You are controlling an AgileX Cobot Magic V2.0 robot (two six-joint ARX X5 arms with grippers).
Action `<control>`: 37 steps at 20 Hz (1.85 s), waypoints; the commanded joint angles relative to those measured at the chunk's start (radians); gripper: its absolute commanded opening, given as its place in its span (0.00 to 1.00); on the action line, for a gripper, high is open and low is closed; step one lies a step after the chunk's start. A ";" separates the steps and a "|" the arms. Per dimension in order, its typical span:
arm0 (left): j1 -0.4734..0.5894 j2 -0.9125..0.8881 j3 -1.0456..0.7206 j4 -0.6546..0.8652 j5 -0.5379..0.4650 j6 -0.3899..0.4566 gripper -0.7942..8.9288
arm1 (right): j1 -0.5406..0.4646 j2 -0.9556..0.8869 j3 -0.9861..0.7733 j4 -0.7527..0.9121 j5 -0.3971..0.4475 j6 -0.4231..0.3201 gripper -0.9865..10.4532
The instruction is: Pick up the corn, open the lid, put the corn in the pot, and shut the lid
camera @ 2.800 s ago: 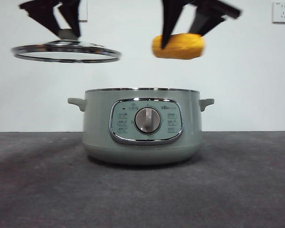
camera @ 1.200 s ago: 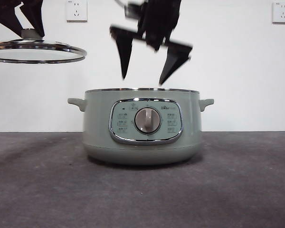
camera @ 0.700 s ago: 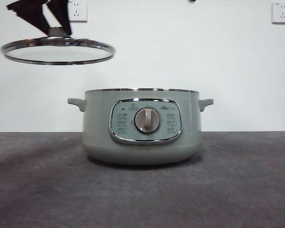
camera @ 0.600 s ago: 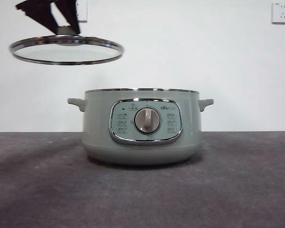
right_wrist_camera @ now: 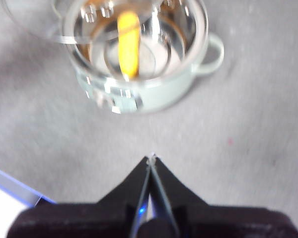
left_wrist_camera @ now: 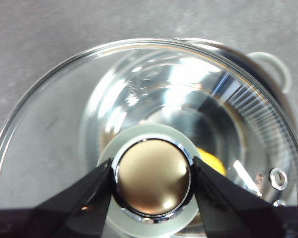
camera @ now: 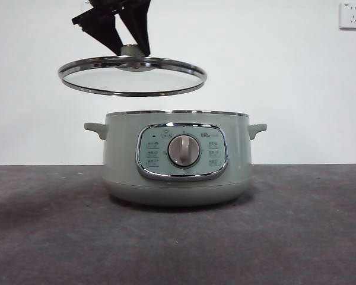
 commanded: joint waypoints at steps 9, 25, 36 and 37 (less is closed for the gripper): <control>-0.080 0.066 0.006 0.039 0.003 -0.016 0.07 | 0.002 -0.261 -0.302 0.022 0.000 0.135 0.08; -0.119 0.167 0.006 0.098 -0.004 -0.018 0.07 | 0.002 -0.312 -0.303 -0.015 0.000 0.154 0.08; -0.118 0.237 0.006 0.114 -0.012 -0.008 0.07 | 0.002 -0.312 -0.303 -0.025 0.010 0.154 0.08; -0.118 0.237 0.006 0.118 -0.012 -0.005 0.07 | 0.002 -0.312 -0.303 -0.025 0.018 0.154 0.08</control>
